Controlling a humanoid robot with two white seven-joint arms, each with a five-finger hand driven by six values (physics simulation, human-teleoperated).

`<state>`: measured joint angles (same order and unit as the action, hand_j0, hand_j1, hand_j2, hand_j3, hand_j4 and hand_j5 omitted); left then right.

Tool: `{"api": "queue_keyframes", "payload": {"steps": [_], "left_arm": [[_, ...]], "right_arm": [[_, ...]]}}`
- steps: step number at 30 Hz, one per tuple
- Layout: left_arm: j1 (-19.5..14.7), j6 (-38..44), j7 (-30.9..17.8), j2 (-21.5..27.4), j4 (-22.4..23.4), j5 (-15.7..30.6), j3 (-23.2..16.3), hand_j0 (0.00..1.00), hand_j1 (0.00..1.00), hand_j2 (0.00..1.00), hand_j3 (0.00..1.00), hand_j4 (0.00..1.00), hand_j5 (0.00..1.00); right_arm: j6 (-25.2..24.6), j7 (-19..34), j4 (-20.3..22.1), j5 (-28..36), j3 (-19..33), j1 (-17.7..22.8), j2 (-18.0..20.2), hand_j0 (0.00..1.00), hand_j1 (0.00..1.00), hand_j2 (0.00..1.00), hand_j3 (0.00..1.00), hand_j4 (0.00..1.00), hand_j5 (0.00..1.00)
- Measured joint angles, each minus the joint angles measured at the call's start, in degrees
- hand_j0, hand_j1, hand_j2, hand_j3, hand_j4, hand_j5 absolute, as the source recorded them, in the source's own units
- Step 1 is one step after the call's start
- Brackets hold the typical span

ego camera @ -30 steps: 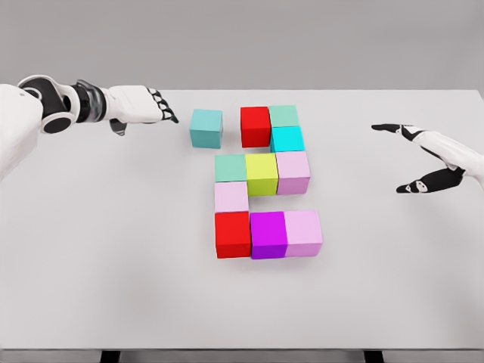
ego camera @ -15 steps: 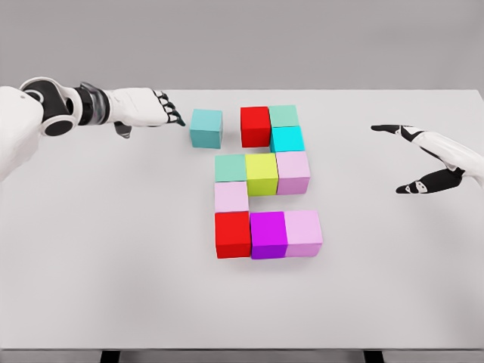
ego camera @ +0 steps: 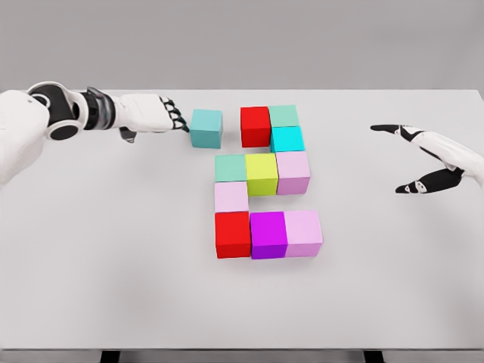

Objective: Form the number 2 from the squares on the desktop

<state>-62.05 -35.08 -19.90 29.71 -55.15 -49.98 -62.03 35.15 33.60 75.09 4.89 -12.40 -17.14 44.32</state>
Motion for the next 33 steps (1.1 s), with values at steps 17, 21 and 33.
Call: {"api": "queue_keyframes", "payload": {"steps": [17, 21, 33], "left_arm": [[-0.3, 0.0, 0.0, -1.6, -0.2, 0.0, -0.2, 1.00, 1.00, 1.00, 1.00, 1.00, 1.00], [-0.4, 0.0, 0.0, -1.6, 0.5, 0.0, -0.1, 1.00, 1.00, 1.00, 1.00, 1.00, 1.00], [-1.5, 0.0, 0.0, -3.0, 3.8, -0.2, -0.2, 1.00, 1.00, 1.00, 1.00, 1.00, 1.00]], "right_arm": [[0.0, 0.0, 0.0, 0.0, 0.1, 0.1, 0.1, 1.00, 1.00, 1.00, 1.00, 1.00, 1.00], [0.0, 0.0, 0.0, 0.0, 0.1, 0.1, 0.1, 1.00, 1.00, 1.00, 1.00, 1.00, 1.00], [0.0, 0.0, 0.2, 0.1, 0.0, 0.1, 0.1, 1.00, 1.00, 1.00, 1.00, 1.00, 1.00]]}}
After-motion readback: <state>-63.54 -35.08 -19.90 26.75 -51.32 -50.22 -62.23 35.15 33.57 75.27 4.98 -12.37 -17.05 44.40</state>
